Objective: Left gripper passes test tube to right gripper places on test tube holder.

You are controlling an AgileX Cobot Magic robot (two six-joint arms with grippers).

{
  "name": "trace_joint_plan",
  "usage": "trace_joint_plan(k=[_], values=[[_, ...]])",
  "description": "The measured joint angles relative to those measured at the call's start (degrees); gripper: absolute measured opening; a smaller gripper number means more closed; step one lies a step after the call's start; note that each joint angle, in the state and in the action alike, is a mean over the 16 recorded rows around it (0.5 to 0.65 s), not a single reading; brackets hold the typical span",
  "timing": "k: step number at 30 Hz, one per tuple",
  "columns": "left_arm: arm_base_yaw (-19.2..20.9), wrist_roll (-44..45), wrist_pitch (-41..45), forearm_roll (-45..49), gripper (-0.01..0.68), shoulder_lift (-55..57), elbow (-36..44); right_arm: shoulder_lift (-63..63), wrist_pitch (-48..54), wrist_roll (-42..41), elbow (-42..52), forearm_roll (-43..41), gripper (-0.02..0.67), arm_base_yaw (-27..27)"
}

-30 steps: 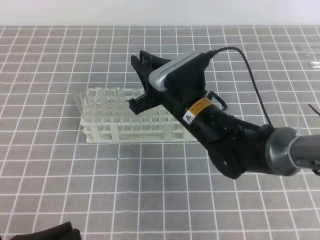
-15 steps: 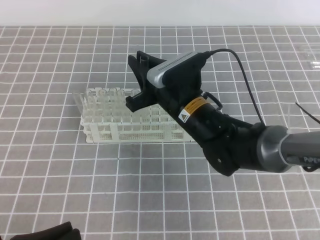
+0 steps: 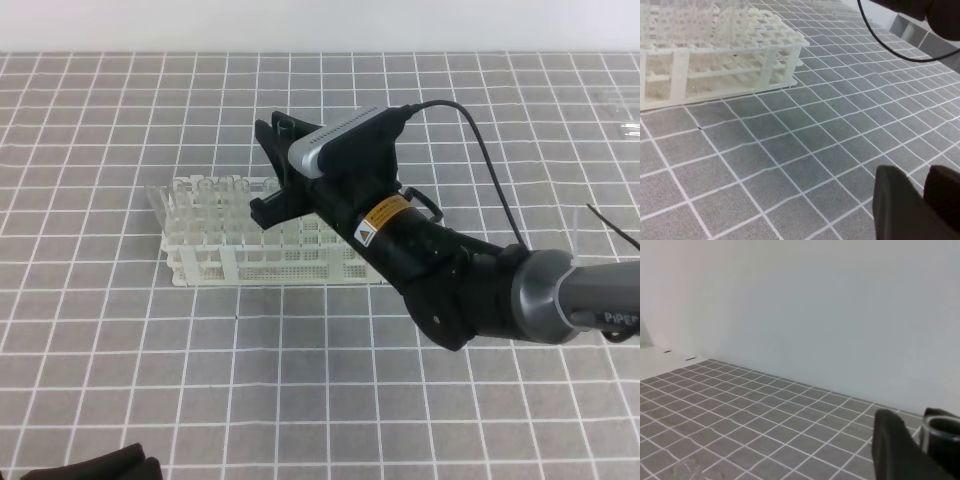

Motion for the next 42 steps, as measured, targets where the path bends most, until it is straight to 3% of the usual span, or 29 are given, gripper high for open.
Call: trace_joint_plan(k=[42], values=[[0.0, -0.1, -0.2, -1.3, 0.011, -0.1, -0.3, 1.4, 0.2, -1.3, -1.0, 0.1, 0.009, 0.0]])
